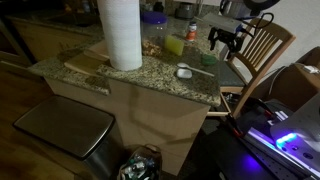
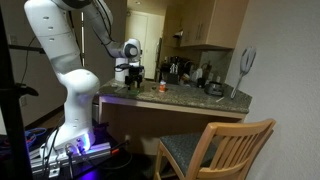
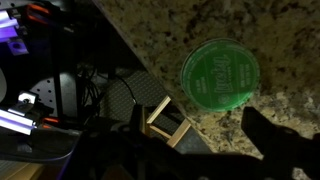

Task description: Place the green object on the purple jar

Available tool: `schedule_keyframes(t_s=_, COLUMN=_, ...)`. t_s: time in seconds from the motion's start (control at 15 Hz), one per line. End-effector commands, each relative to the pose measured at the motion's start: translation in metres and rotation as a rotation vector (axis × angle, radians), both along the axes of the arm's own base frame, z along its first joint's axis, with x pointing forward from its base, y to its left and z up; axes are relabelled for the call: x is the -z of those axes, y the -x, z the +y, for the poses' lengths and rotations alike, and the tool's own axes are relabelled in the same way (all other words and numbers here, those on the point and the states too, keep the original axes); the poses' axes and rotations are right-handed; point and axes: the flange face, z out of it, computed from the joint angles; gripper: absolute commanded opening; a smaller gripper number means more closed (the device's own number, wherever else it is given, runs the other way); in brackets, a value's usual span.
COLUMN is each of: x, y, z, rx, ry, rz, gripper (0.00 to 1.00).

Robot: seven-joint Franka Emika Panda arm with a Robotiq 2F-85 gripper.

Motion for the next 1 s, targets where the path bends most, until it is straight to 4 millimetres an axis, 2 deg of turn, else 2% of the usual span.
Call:
schedule_keyframes(t_s=0.0, x=-0.0003, y=-0.0001, z=-0.0011, rx=0.001, ry=0.017, rz=0.000, gripper=1.00)
schedule_keyframes(t_s=0.47, x=-0.0001, y=0.0014, z=-0.0002, rx=-0.030, ry=0.004, rz=0.026, gripper=1.00)
schedule_keyframes(t_s=0.67, x=0.0009, y=0.0069, z=0.0009, rx=-0.100, ry=-0.035, rz=0.109, gripper=1.00)
schedule_keyframes(t_s=0.93, x=0.0045, y=0.0085, z=0.0016, rx=-0.072, ry=-0.013, rz=0.097, gripper=1.00)
